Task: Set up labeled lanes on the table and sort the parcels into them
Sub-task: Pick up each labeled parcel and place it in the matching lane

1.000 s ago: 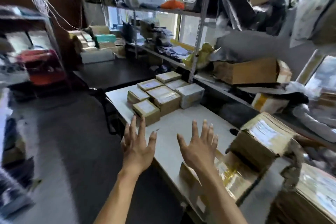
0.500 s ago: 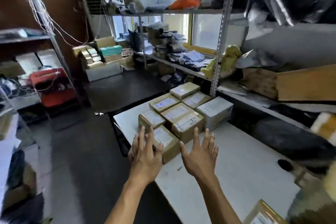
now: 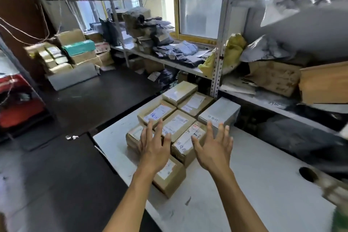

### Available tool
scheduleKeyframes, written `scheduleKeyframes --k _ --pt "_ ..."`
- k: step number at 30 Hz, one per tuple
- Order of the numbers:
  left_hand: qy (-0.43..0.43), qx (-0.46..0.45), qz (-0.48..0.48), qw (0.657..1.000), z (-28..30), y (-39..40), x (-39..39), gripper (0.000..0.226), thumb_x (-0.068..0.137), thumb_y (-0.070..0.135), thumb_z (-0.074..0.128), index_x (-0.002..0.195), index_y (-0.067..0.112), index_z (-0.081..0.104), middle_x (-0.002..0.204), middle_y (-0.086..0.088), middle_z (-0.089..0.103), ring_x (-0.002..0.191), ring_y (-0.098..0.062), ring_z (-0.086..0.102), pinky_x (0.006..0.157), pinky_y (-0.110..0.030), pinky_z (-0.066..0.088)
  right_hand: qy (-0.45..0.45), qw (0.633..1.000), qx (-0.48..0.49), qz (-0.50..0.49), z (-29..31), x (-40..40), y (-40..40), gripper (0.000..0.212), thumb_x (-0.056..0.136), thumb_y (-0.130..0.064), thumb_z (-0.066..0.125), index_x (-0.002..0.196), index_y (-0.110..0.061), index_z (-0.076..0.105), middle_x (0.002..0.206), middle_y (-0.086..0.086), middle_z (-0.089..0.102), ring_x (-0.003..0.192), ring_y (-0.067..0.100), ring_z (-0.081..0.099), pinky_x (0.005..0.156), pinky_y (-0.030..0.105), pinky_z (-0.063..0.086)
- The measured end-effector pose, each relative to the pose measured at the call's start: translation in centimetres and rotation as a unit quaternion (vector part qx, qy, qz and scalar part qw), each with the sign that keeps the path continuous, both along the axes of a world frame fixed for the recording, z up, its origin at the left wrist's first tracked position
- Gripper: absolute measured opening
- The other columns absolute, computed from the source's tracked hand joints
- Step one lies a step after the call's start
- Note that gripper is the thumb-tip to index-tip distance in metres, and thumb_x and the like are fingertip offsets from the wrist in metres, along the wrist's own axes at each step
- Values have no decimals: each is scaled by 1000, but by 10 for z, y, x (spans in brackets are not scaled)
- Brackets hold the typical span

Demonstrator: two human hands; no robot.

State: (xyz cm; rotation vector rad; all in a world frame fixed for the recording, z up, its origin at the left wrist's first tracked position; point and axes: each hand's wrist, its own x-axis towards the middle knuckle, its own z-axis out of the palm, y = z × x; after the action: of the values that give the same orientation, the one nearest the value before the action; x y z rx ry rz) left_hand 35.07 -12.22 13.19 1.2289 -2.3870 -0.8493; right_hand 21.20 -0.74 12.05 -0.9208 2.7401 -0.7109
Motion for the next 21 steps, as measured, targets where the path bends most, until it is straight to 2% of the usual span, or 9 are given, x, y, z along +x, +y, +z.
scheduleKeyframes --k 8,13,15,17,19,21 --pt "-15 32 -68 997 -26 -102 -75 57 107 50 27 160 42 9 169 16 -7 156 -16 -8 123 -53 -2 -46 995 7 -91 -22 -53 -62 80 103 -66 29 166 -28 -3 171 11 -20 156 26 -27 126 44 -13" --pt "-14 58 -114 992 -33 -188 -113 56 108 47 27 160 42 8 170 13 -1 156 -18 -3 123 -49 -2 -139 978 -69 -138 -29 -73 -136 73 104 -64 31 165 -34 5 172 4 -15 157 21 -20 128 47 -6" --pt "-8 71 -126 989 -36 -224 -126 55 108 47 28 160 42 10 170 12 3 156 -20 2 123 -49 1 -197 958 -144 -153 -26 -81 -166 67 106 -60 31 165 -36 10 173 -1 -7 159 18 -10 128 47 1" --pt "11 104 -133 986 -39 -261 -143 56 107 50 29 161 38 15 169 9 8 156 -19 6 124 -49 4 -253 922 -235 -175 -22 -92 -197 61 109 -54 29 164 -34 15 173 -5 4 159 15 2 127 43 8" --pt "42 144 -135 980 -41 -296 -165 59 106 53 31 160 34 20 169 4 13 155 -20 10 125 -49 8 -313 876 -308 -197 -22 -107 -225 61 109 -57 24 165 -35 14 172 -10 11 158 12 10 128 42 11" --pt "64 170 -137 974 -42 -325 -186 57 107 48 30 160 31 22 169 3 16 155 -19 12 126 -48 11 -354 845 -344 -206 -24 -121 -250 61 107 -61 20 164 -38 13 172 -10 15 158 15 16 129 48 17"
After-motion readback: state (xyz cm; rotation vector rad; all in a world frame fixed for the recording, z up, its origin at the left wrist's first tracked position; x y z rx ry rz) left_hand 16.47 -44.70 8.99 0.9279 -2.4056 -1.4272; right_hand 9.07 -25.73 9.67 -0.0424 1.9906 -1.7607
